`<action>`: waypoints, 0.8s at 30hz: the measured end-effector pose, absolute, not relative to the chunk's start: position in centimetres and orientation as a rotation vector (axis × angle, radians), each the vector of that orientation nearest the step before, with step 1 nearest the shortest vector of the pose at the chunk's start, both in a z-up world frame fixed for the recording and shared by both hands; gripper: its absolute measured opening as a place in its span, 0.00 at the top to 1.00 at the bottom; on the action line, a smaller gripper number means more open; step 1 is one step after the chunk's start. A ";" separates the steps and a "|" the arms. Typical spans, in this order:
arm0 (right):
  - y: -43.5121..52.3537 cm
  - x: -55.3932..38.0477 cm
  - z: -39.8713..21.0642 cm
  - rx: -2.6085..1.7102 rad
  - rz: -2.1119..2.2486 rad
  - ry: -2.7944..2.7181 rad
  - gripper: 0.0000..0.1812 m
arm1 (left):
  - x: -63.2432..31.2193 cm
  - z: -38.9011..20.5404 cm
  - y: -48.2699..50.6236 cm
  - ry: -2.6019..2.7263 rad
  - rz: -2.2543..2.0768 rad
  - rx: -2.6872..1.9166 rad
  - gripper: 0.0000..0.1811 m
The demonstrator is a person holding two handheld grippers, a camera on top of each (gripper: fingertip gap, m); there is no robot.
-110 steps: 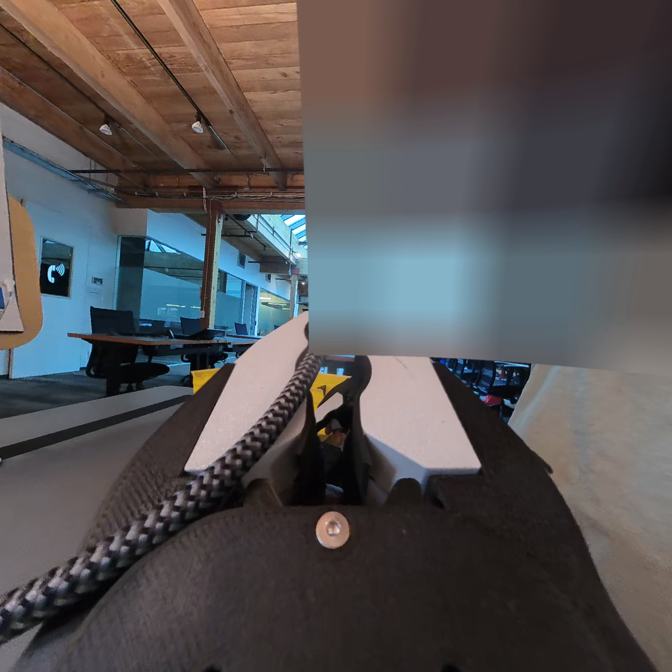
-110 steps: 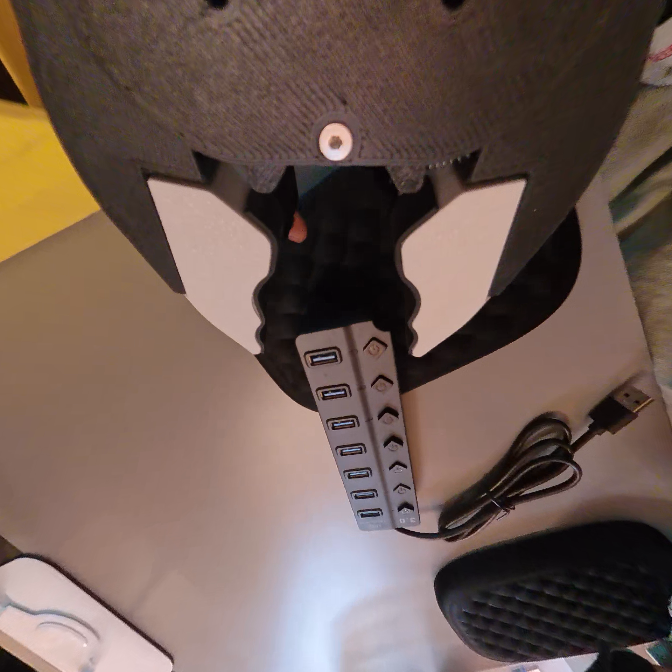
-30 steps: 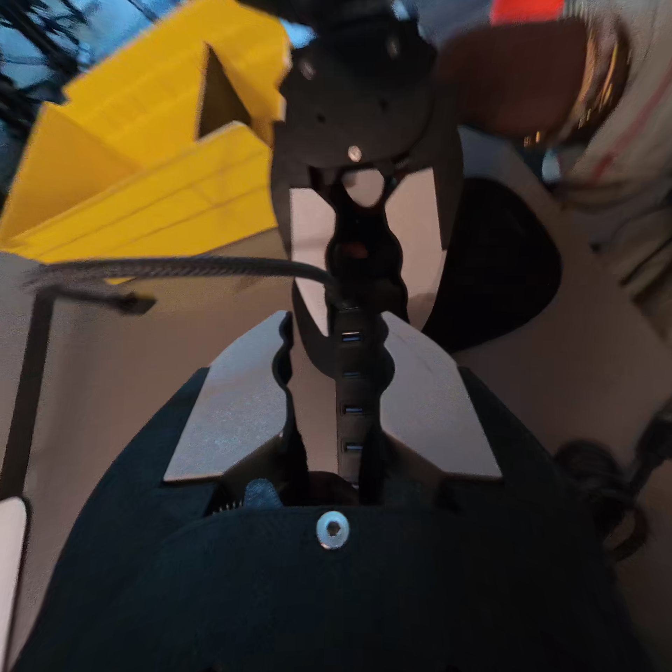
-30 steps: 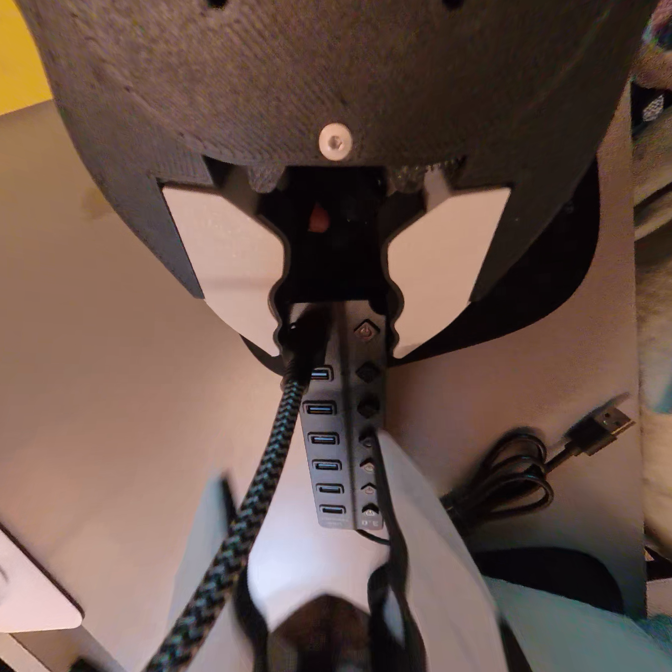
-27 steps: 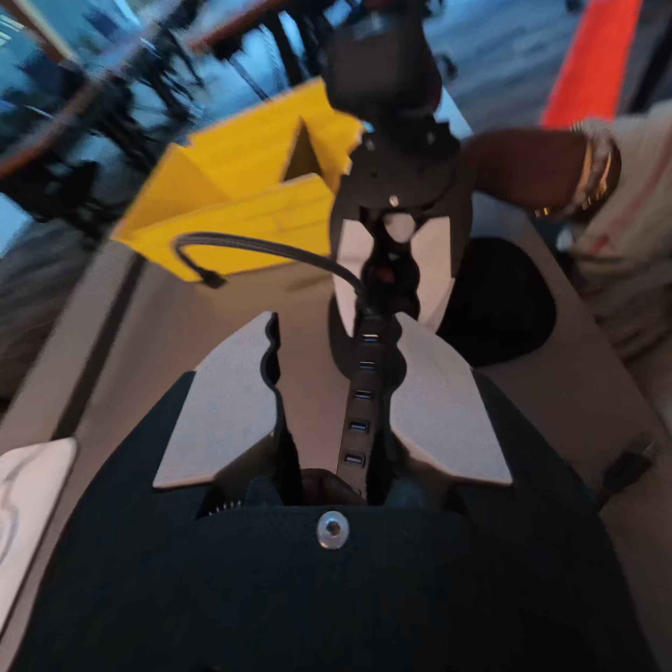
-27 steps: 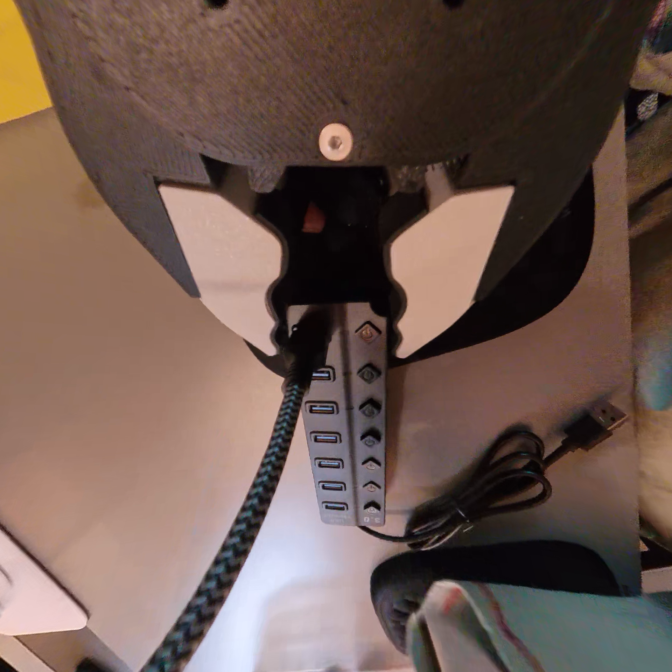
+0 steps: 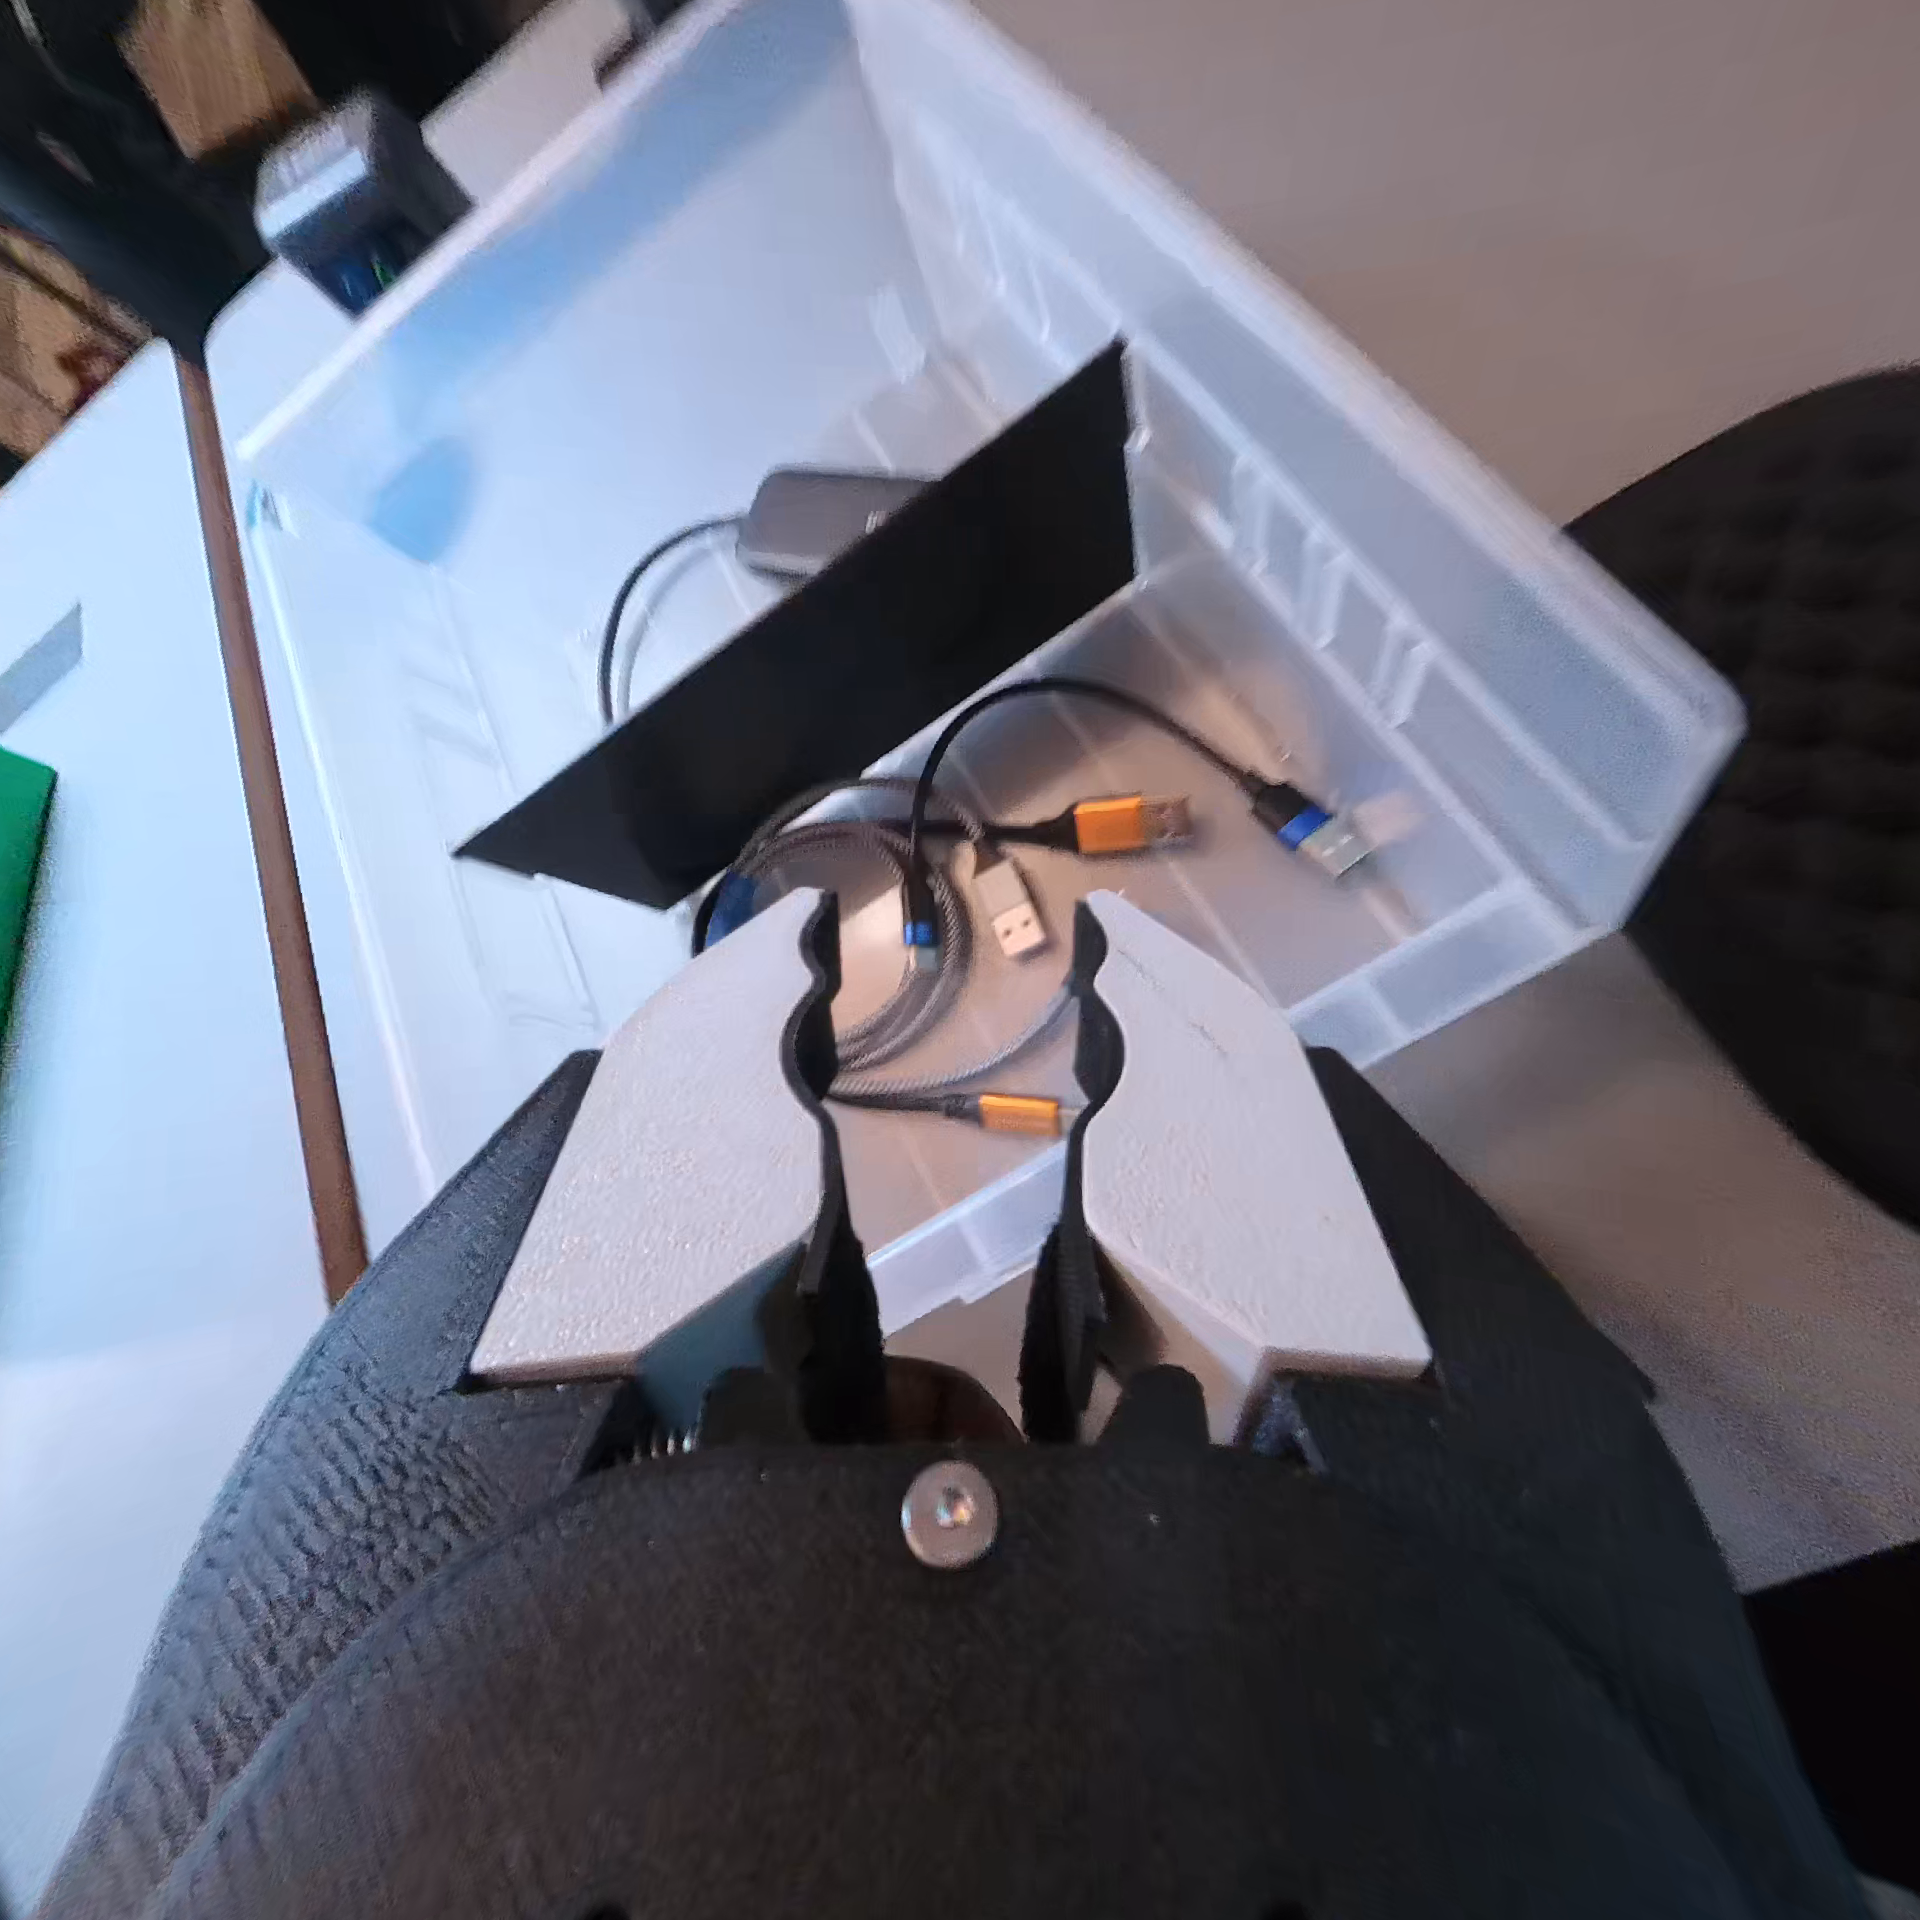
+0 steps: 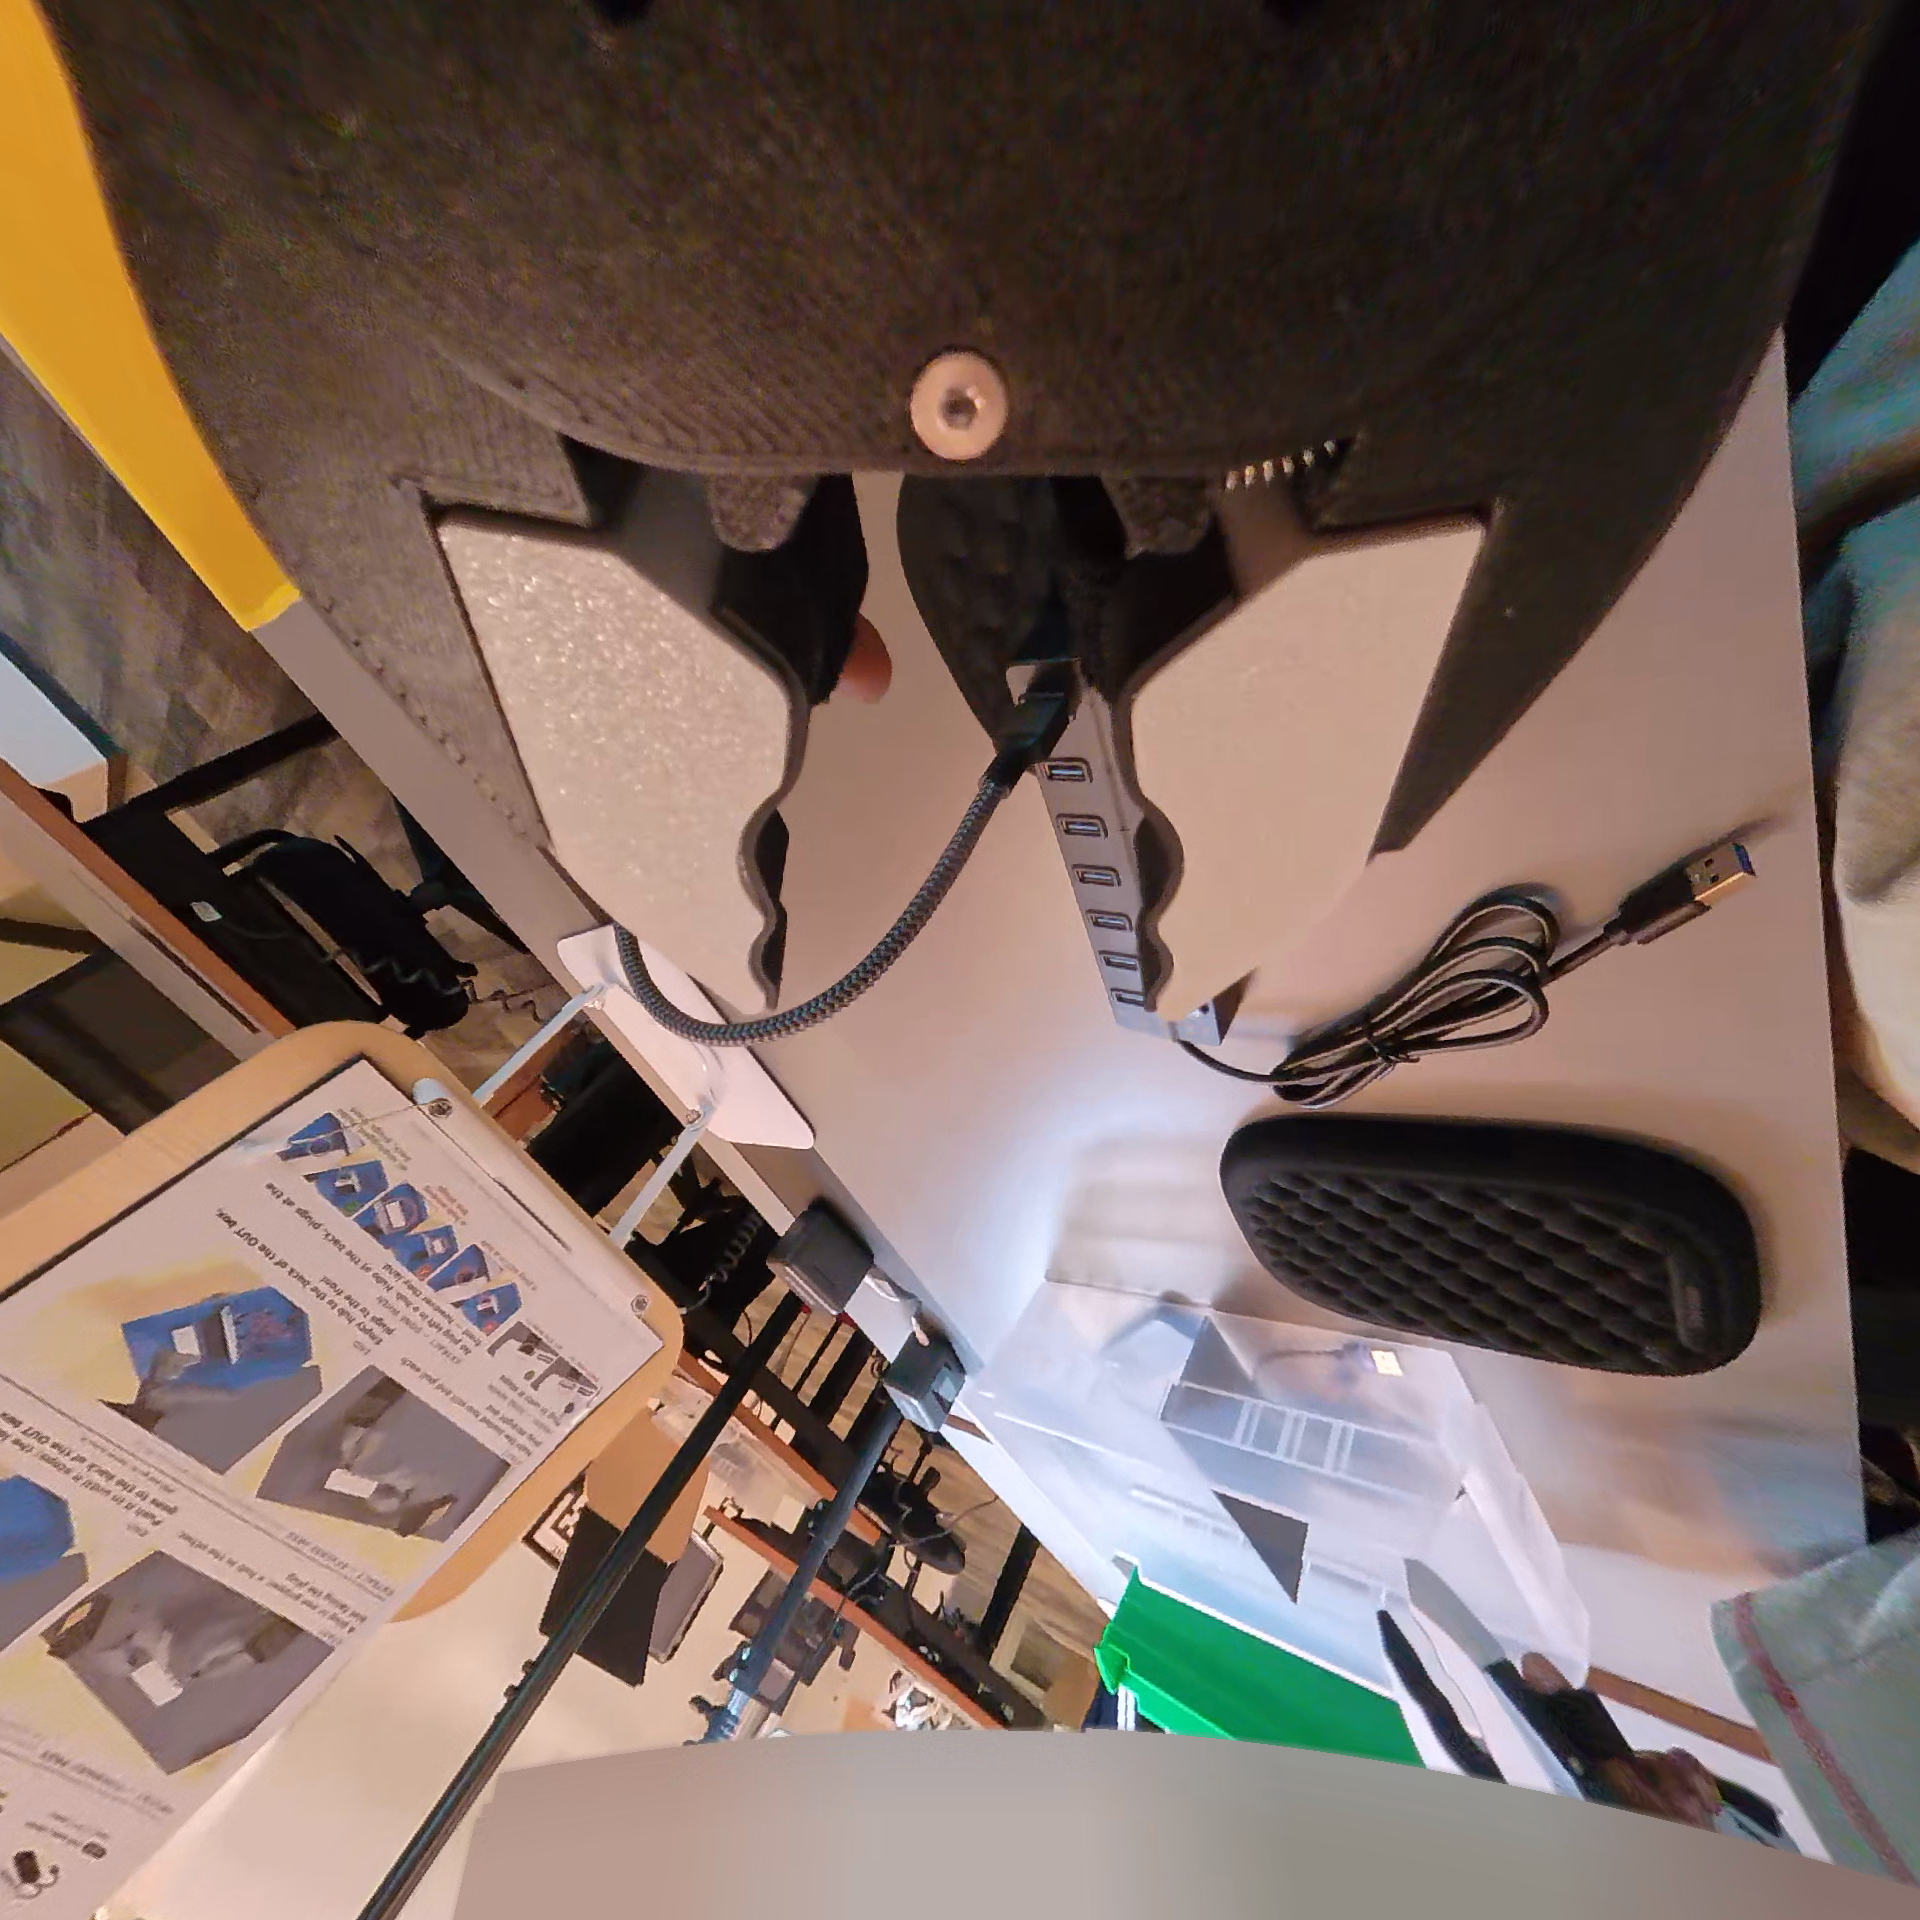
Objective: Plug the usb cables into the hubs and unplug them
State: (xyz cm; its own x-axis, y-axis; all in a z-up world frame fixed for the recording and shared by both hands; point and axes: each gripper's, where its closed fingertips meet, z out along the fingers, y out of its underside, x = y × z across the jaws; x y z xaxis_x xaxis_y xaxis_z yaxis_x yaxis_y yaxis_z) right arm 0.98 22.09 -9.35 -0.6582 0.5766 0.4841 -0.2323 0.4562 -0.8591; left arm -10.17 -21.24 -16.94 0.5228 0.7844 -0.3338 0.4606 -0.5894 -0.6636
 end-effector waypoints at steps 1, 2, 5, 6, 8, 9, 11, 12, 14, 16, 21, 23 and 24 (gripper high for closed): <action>22.1 1.0 -9.4 -0.288 1.277 -1.916 0.64 | -10.4 -17.6 -21.8 -1.045 0.849 -2.314 0.77; 22.1 1.1 -9.4 -0.287 1.269 -1.919 0.64 | -10.5 -18.2 -22.2 -1.066 0.835 -2.362 0.78; 22.2 1.2 -9.2 -0.282 1.270 -1.909 0.66 | -10.6 -19.6 -22.4 -1.084 0.717 -2.465 0.79; 22.3 1.2 -9.2 -0.280 1.277 -1.904 0.66 | -10.6 -20.2 -22.4 -1.084 0.665 -2.499 0.79; 22.2 1.2 -9.2 -0.279 1.289 -1.901 0.66 | -11.2 -21.0 -23.0 -1.097 0.629 -2.564 0.80; 22.2 1.2 -9.3 -0.280 1.287 -1.904 0.67 | -11.5 -21.3 -23.2 -1.104 0.621 -2.592 0.80; 22.4 1.1 -9.6 -0.283 1.271 -1.912 0.67 | -11.9 -22.0 -23.6 -1.111 0.570 -2.633 0.81; 22.4 1.1 -9.7 -0.285 1.263 -1.914 0.67 | -11.9 -22.3 -23.7 -1.119 0.531 -2.657 0.81; 22.6 1.0 -9.7 -0.288 1.263 -1.913 0.67 | -11.9 -22.8 -24.3 -1.140 0.491 -2.706 0.82; 22.6 1.0 -9.7 -0.290 1.272 -1.909 0.67 | -12.0 -23.0 -24.6 -1.136 0.479 -2.735 0.82; 22.5 0.8 -10.2 -0.295 1.264 -1.920 0.68 | -13.1 -23.0 -23.4 -1.086 0.481 -2.661 0.86; 22.5 0.7 -10.4 -0.298 1.258 -1.926 0.68 | -13.3 -23.4 -23.3 -1.098 0.476 -2.662 0.87; 22.5 0.7 -10.4 -0.298 1.254 -1.928 0.68 | -13.3 -23.7 -23.2 -1.109 0.456 -2.664 0.87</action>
